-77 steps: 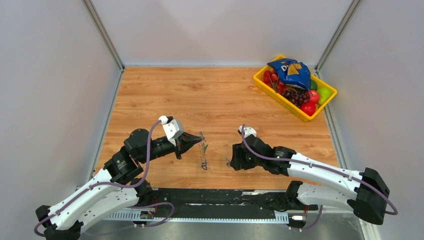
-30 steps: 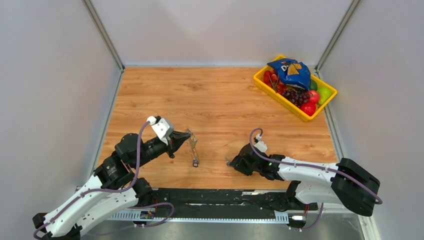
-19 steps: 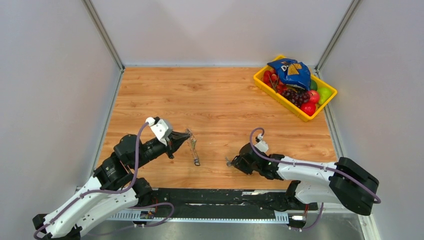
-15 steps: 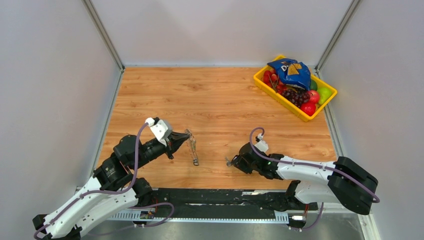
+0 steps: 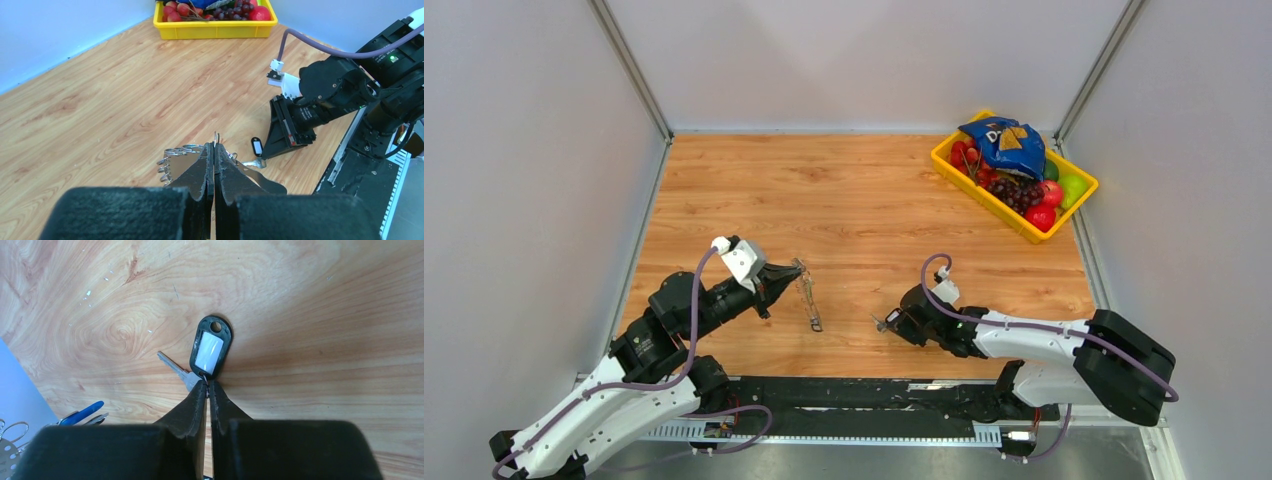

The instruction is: Put the keys on the keyring

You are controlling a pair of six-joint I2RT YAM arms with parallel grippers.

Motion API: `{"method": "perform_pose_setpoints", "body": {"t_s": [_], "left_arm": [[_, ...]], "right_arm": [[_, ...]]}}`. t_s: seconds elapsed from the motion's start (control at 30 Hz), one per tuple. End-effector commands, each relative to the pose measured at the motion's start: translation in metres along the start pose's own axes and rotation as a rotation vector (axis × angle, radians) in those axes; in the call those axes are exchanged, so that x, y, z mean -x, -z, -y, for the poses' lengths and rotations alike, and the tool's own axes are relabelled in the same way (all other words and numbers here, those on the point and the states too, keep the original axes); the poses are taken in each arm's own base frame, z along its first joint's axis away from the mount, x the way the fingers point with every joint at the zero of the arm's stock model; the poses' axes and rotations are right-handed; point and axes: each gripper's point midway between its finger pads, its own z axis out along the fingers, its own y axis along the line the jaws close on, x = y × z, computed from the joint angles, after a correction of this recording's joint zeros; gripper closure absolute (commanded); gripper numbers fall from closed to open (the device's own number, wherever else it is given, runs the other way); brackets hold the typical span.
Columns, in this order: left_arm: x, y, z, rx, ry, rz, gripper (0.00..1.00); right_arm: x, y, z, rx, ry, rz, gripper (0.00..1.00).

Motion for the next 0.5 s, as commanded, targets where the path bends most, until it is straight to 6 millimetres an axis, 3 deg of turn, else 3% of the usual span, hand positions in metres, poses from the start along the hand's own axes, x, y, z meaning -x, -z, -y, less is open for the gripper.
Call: {"method": "perform_pose_setpoints", "body": {"t_s": [0.0, 0.07, 0.27, 0.47], "left_arm": [[0.015, 0.0, -0.003, 0.012, -0.022, 0.062, 1.0], [0.015, 0.0, -0.003, 0.016, -0.021, 0.06, 1.0], [0.013, -0.001, -0.005, 0.022, -0.024, 0.053, 1.0], [0.012, -0.003, -0.005, 0.025, -0.026, 0.043, 1.0]], "right_arm": [[0.006, -0.003, 0.006, -0.027, -0.004, 0.033, 0.96], [0.007, -0.001, 0.006, -0.02, 0.001, 0.035, 1.0], [0.013, 0.011, -0.011, 0.041, 0.084, 0.048, 1.0], [0.026, 0.032, -0.032, 0.076, 0.275, 0.079, 1.0]]}}
